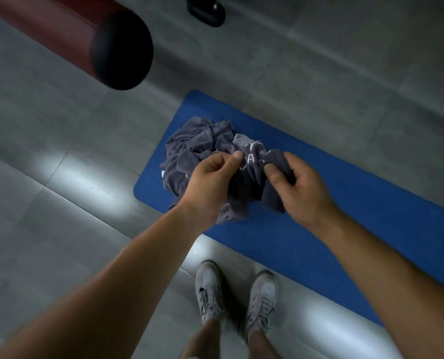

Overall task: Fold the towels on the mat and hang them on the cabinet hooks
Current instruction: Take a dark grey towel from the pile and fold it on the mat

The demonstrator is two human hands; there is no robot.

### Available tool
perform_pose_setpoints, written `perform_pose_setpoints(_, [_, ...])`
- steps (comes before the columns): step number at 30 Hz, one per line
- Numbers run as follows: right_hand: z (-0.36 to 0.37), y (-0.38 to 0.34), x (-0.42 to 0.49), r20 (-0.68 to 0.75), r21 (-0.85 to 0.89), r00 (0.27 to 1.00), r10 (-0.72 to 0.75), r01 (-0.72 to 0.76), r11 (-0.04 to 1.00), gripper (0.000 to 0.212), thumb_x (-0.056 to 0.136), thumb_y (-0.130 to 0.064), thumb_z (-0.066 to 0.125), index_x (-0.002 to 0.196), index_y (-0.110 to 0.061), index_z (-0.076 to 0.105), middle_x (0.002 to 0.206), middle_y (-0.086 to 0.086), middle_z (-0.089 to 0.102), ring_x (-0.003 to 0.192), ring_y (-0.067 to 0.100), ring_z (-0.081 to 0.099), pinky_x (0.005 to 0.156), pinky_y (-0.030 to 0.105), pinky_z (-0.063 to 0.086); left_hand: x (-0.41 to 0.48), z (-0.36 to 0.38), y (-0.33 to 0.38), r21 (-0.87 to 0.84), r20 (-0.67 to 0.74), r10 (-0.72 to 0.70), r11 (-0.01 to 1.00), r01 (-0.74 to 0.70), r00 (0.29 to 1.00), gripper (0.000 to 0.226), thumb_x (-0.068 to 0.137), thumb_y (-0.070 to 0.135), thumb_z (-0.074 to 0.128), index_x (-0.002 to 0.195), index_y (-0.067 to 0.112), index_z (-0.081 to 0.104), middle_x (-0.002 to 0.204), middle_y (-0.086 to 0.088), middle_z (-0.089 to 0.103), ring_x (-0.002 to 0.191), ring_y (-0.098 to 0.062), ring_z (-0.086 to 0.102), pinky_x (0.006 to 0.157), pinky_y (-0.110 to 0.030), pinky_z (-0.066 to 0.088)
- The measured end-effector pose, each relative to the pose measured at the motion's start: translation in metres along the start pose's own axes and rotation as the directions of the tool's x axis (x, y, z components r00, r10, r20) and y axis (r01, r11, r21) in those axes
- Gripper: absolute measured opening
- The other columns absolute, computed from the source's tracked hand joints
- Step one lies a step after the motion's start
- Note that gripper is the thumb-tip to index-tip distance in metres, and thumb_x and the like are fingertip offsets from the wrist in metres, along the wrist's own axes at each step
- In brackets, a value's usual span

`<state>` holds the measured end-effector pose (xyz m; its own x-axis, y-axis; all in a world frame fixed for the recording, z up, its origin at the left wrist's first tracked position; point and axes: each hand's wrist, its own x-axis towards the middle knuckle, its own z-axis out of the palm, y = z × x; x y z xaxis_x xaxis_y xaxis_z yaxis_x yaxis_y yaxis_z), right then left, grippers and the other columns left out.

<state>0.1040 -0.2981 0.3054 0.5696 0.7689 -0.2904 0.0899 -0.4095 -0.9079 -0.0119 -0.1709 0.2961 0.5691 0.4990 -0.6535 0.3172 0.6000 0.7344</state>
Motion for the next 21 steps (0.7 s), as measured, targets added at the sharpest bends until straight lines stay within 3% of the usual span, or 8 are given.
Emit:
perform_pose_setpoints(2, [-0.027,-0.014,-0.022,0.032,0.059,0.999,0.004,-0.005,0.998,0.005,0.096,-0.027,0.065,0.101,-0.028,0.062,0.086,-0.025,0.068,0.083,-0.007,0.062,0.073,0.010,0.046,-0.024,0.031,0.015,-0.022,0.058,0.007,1.000,-0.006,0.998,0.031,0.102,0.026,0.058,0.105,-0.006,0.061,0.093,-0.024,0.056,0.084,-0.035,0.052,0.076,-0.049,0.047])
perform_pose_setpoints(4, [-0.057,-0.026,-0.045,0.032,0.089,0.999,0.013,-0.015,0.996,0.032,0.088,-0.044,0.069,0.117,-0.035,0.059,0.106,-0.019,0.071,0.101,0.000,0.066,0.083,0.019,0.050,-0.044,0.065,0.025,-0.048,0.118,0.012,0.999,-0.006,0.993,0.023,0.102,0.027,0.059,0.104,0.004,0.060,0.092,-0.023,0.056,0.084,-0.038,0.052,0.078,-0.054,0.043])
perform_pose_setpoints(6, [-0.089,-0.033,-0.070,0.008,0.093,1.000,0.028,-0.029,0.995,0.043,0.085,-0.050,0.073,0.122,-0.047,0.052,0.115,-0.021,0.068,0.110,-0.002,0.064,0.085,0.016,0.051,-0.061,0.100,0.030,-0.077,0.187,0.010,0.997,0.004,0.982,0.027,0.098,0.032,0.063,0.101,0.006,0.059,0.093,-0.026,0.056,0.086,-0.040,0.051,0.078,-0.056,0.038])
perform_pose_setpoints(9, [-0.142,-0.036,-0.112,-0.074,0.113,0.997,0.028,-0.019,0.993,0.051,0.081,-0.038,0.073,0.123,-0.051,0.046,0.114,-0.030,0.066,0.108,-0.010,0.062,0.082,0.008,0.048,-0.082,0.162,0.027,-0.068,0.254,-0.004,0.997,0.021,0.967,0.041,0.095,0.034,0.065,0.093,-0.005,0.055,0.092,-0.026,0.053,0.083,-0.038,0.045,0.075,-0.053,0.035])
perform_pose_setpoints(11, [-0.180,-0.026,-0.141,-0.146,0.120,0.989,0.033,-0.016,0.993,0.050,0.085,-0.025,0.074,0.121,-0.048,0.048,0.110,-0.033,0.067,0.105,-0.011,0.063,0.082,0.007,0.048,-0.098,0.209,0.017,-0.035,0.299,0.008,0.999,0.003,0.954,0.038,0.099,0.031,0.064,0.086,-0.003,0.054,0.077,-0.022,0.052,0.070,-0.034,0.046,0.071,-0.045,0.039])
perform_pose_setpoints(15, [-0.264,0.023,-0.199,-0.221,0.159,0.974,0.047,-0.012,0.987,0.043,0.086,-0.023,0.075,0.119,-0.040,0.054,0.114,-0.016,0.070,0.107,0.003,0.067,0.088,0.031,0.057,-0.130,0.308,-0.021,0.145,0.338,0.088,0.979,-0.144,0.937,0.029,0.101,0.019,0.060,0.074,0.008,0.054,0.054,0.003,0.054,0.048,-0.011,0.050,0.049,-0.021,0.044])
perform_pose_setpoints(18, [-0.335,0.071,-0.243,-0.248,0.183,0.968,0.048,-0.002,0.983,0.044,0.088,-0.016,0.075,0.121,-0.037,0.056,0.116,-0.011,0.070,0.109,0.007,0.067,0.091,0.040,0.058,-0.151,0.387,-0.061,0.235,0.351,0.151,0.941,-0.243,0.924,0.025,0.100,0.014,0.061,0.080,-0.001,0.058,0.056,0.006,0.053,0.050,-0.005,0.050,0.051,-0.017,0.044])
perform_pose_setpoints(21, [-0.400,0.115,-0.283,-0.271,0.130,0.961,0.053,-0.018,0.991,0.046,0.086,-0.022,0.077,0.116,-0.047,0.053,0.113,-0.025,0.068,0.108,-0.002,0.065,0.090,0.028,0.056,-0.166,0.461,-0.105,0.317,0.351,0.191,0.897,-0.309,0.917,0.028,0.100,0.013,0.062,0.074,0.003,0.058,0.052,0.012,0.054,0.049,-0.002,0.050,0.051,-0.018,0.043])
